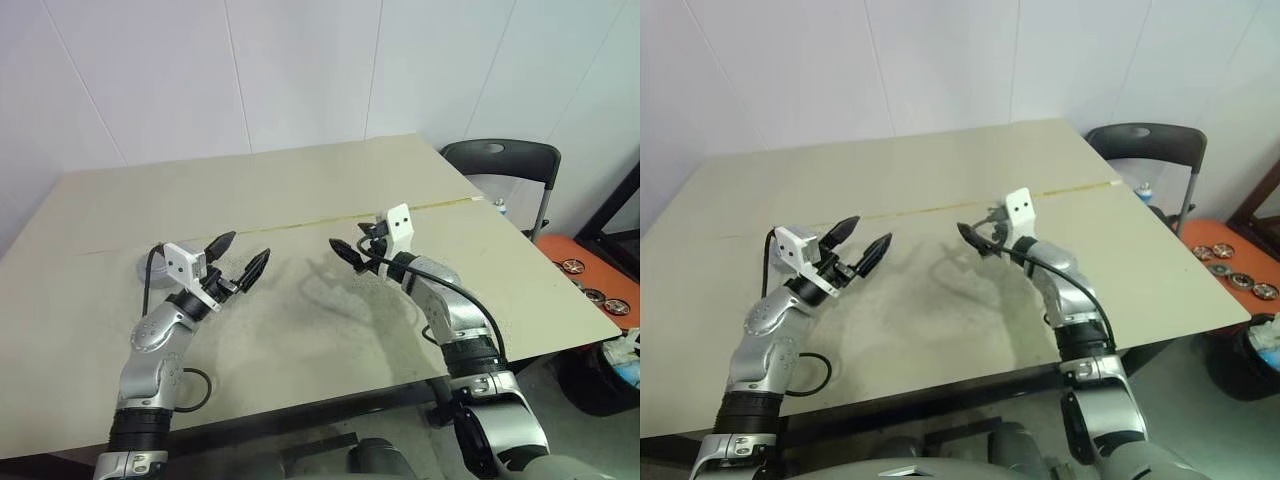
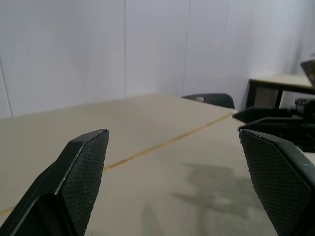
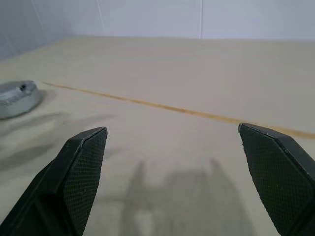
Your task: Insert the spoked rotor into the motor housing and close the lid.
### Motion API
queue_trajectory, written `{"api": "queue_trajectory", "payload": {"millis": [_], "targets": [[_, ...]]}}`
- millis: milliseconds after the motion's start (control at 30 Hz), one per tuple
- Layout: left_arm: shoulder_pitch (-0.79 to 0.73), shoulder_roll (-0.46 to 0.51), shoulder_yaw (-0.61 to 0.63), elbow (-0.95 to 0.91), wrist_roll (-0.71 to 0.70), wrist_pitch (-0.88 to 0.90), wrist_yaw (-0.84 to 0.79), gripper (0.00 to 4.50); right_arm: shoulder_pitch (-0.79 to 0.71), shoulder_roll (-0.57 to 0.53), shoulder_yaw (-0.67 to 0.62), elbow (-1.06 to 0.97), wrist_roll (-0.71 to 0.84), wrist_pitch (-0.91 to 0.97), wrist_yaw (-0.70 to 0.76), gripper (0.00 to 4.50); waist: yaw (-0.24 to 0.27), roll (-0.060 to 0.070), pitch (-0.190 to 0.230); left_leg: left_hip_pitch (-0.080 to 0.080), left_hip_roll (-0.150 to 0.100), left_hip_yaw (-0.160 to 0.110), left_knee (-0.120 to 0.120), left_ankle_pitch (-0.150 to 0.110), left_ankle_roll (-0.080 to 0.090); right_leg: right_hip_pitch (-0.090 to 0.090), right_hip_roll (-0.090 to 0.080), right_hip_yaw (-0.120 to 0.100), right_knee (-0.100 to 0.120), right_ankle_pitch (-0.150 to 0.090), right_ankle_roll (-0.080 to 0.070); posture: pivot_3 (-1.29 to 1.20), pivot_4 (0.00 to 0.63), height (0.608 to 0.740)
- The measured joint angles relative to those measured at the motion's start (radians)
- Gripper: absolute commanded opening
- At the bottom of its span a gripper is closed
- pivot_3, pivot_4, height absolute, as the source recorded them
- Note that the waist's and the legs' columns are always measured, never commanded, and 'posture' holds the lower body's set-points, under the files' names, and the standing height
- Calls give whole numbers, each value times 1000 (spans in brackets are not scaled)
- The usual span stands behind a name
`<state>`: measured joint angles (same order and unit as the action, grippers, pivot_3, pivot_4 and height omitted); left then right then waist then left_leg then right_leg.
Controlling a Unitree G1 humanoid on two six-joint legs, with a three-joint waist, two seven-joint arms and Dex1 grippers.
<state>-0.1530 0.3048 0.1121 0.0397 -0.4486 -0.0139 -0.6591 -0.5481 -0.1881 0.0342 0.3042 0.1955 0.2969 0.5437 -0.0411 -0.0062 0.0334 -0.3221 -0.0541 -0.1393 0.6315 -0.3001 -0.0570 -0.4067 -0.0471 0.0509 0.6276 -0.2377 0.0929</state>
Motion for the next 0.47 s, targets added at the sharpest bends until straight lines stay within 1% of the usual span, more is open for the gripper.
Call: {"api": "queue_trajectory", "payload": {"millis": [133, 467], "targets": [[0, 0, -1, 0, 2, 5, -8, 4500, -1, -4, 1, 9, -24, -45, -7, 4464, 1, 0, 0, 0, 0, 0, 0, 0, 0, 0, 0, 0, 0, 0, 0, 0, 0, 740], [-2, -2, -19, 29, 34, -6, -39, 4500, -28, -6, -10, 58, -36, -71, -48, 4464, 1, 0, 1, 0, 0, 0, 0, 0, 0, 0, 0, 0, -1, 0, 0, 0, 0, 740]]}}
